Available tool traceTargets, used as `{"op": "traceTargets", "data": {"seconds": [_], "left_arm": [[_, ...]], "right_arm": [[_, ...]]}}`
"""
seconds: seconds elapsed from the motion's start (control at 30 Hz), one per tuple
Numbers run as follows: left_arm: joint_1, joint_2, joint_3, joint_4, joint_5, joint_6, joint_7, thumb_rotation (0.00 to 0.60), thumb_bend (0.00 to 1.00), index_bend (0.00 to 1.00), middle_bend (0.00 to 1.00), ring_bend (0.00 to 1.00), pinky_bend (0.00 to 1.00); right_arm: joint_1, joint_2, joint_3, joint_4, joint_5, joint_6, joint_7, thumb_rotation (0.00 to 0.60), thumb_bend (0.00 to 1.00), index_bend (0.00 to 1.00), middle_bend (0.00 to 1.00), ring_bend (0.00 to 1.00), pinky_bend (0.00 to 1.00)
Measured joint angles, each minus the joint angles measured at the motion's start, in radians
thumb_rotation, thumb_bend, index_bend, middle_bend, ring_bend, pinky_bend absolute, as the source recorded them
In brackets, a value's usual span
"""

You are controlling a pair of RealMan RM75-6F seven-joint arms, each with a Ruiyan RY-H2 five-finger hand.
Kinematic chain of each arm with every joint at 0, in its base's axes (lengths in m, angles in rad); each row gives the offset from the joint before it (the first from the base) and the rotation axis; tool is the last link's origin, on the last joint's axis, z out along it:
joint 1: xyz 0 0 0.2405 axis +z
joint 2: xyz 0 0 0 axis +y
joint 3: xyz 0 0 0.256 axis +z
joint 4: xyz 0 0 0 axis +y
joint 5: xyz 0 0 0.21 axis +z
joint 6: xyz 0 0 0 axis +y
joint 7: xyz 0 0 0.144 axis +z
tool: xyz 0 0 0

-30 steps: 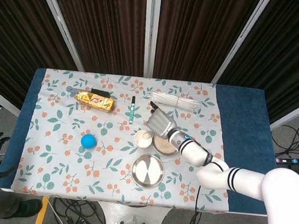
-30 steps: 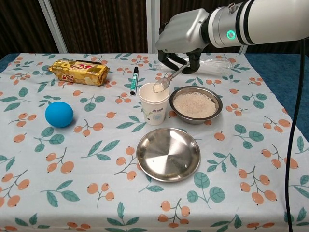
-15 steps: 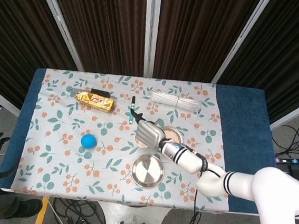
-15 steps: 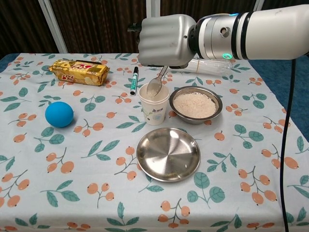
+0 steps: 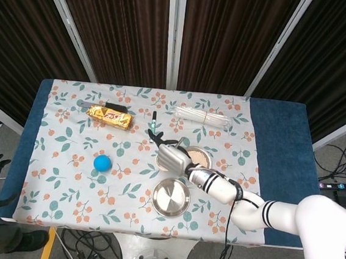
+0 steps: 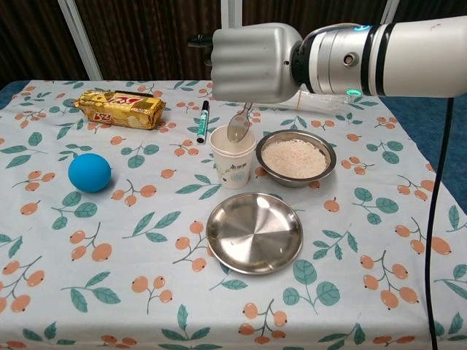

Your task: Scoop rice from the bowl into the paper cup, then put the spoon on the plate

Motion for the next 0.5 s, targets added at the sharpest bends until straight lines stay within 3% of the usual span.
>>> {"op": "traceTargets", "data": {"seconds": [0.5], "left_arm": [[0.004, 0.003, 0.001, -0.009, 0.003, 0.005, 0.009, 0.6, 0.13, 0.25, 0.21, 0.13, 0.15]], "right_arm": [[-0.035, -0.046, 0.014, 0.053, -0.095, 0.017, -0.087, 0.6, 0.33, 0.62, 0.6, 0.27, 0.0]]}}
